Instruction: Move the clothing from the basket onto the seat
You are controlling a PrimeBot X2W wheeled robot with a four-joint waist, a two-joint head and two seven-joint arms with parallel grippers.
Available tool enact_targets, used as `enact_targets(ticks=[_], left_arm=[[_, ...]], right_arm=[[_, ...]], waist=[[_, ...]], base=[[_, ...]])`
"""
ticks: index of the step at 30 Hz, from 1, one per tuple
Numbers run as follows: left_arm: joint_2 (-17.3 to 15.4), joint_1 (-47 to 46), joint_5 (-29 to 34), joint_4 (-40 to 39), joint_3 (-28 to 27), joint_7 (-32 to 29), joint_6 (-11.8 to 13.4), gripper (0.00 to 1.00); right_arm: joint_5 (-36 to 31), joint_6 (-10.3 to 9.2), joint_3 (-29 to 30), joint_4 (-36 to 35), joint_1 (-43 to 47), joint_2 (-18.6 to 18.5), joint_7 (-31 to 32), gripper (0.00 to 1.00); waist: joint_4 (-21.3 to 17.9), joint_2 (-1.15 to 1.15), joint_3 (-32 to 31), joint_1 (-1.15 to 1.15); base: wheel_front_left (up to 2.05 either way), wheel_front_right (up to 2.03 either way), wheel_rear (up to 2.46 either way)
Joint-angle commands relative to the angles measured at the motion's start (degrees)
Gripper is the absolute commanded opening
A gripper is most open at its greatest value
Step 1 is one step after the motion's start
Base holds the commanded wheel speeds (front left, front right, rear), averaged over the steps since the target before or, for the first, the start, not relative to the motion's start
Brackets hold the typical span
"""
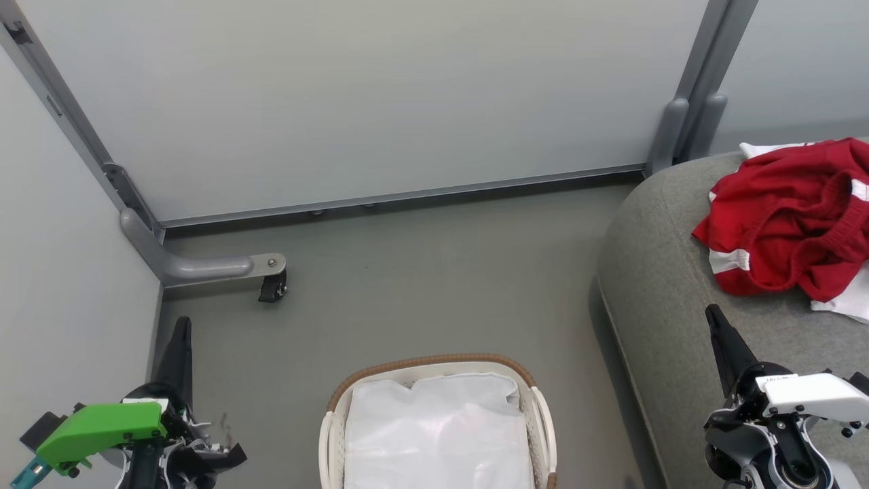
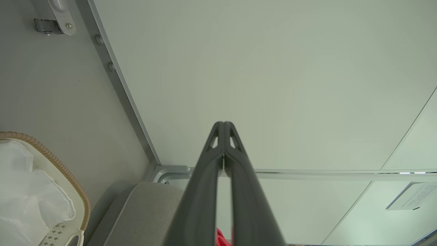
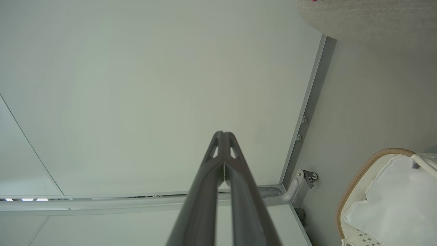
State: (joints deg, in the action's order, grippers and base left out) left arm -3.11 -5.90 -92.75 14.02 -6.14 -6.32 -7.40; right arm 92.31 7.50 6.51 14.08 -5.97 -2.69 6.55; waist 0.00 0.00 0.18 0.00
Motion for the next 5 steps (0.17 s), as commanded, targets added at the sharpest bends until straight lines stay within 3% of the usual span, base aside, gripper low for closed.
enact_targets(ticks=[1, 5], left_arm=[[-0.06, -0.64, 0.18, -0.03, -0.25, -0.12, -0.16, 0.0], [-0.05, -0.65, 0.2, -0.03, -0.27, -0.14, -0.16, 0.0]], right_arm=[[0.2, -0.02, 0.13, -0.19, -0.41, -0.36, 0.17, 0.0], [0.2, -0.02, 0.13, -0.19, -0.41, -0.36, 0.17, 0.0]], waist=[[0.0, 0.0, 0.0, 0.0], [0.0, 0.0, 0.0, 0.0]], base=[[0.0, 0.0, 0.0], [0.0, 0.0, 0.0]])
